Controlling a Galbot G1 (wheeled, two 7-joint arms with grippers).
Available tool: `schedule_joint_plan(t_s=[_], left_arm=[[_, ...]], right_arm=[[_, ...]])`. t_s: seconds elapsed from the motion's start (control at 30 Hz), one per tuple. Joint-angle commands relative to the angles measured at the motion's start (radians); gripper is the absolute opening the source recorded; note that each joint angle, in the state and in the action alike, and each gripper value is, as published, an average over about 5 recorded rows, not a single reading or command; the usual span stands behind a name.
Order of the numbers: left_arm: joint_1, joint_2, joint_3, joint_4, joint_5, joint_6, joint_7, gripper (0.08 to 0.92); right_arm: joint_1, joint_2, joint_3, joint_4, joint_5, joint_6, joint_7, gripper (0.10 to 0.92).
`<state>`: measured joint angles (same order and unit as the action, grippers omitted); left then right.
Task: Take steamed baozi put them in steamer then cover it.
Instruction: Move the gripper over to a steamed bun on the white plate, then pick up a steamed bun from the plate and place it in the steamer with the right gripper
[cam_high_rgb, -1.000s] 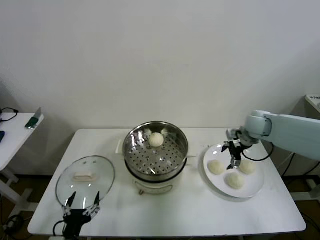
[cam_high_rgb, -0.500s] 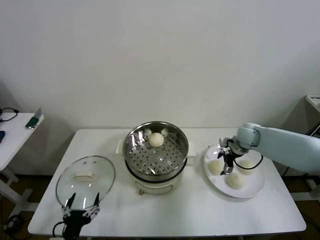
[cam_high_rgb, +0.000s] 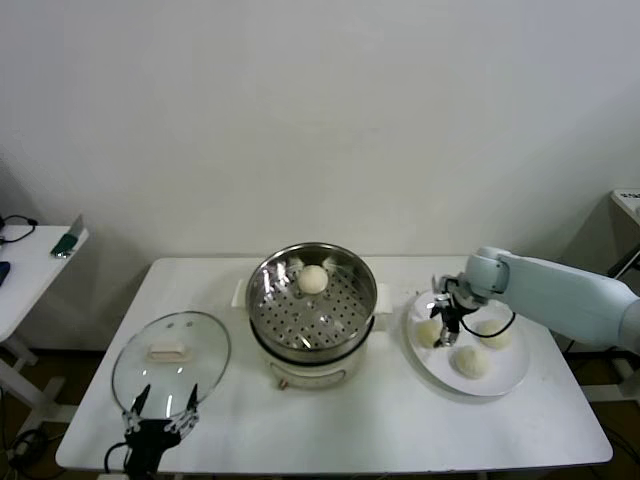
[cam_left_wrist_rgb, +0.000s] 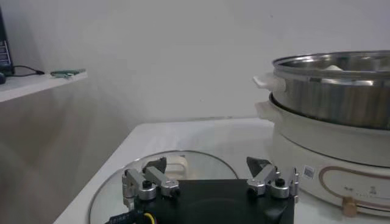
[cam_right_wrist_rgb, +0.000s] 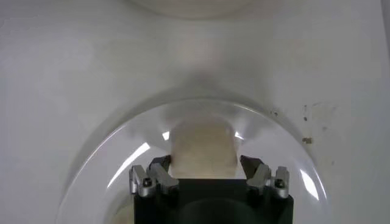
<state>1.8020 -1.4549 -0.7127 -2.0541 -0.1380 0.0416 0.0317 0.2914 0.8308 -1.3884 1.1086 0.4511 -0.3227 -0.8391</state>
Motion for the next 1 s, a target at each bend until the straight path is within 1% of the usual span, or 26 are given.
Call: schedule_joint_plan(t_s=[0.03,0.17,0.33,0.47,0.57,0.67,0.8,0.9,1.0], left_arm=[[-0.001,-0.001,0.002,-0.003,0.0,0.001,0.0,0.823],[-0.001,0.0,0.001,-0.006,-0.001,0.002,0.0,0.823],[-0.004,0.003,0.001,-0.009,-0.002,0.003,-0.001,0.823],[-0.003,0.006,0.001,-0.014,-0.004,0.004,-0.001,0.823],[0.002,0.009,-0.002,-0.023,-0.009,0.005,-0.001,0.823],[0.002,0.008,-0.002,-0.032,-0.014,0.007,-0.001,0.823],[-0.001,0.004,0.004,-0.04,-0.013,0.009,-0.001,0.823],[-0.001,0.002,0.003,-0.041,-0.012,0.009,-0.001,0.823],[-0.001,0.003,0.002,-0.036,-0.011,0.008,-0.002,0.823]], right_arm=[[0.022,-0.004,0.004,-0.007,0.013,0.006,-0.035,0.654],[0.124,-0.029,-0.049,0.022,0.046,0.026,-0.06,0.629],[0.402,-0.041,-0.22,0.082,0.119,0.068,-0.115,0.628],[0.639,-0.01,-0.34,0.149,0.2,0.084,-0.152,0.628],[0.785,0.03,-0.373,0.22,0.301,0.07,-0.152,0.628],[0.878,0.079,-0.367,0.312,0.411,0.028,-0.113,0.628],[0.85,0.147,-0.268,0.439,0.517,-0.082,0.0,0.628],[0.771,0.209,-0.183,0.472,0.568,-0.167,0.09,0.628],[0.686,0.316,-0.138,0.455,0.591,-0.223,0.164,0.628]])
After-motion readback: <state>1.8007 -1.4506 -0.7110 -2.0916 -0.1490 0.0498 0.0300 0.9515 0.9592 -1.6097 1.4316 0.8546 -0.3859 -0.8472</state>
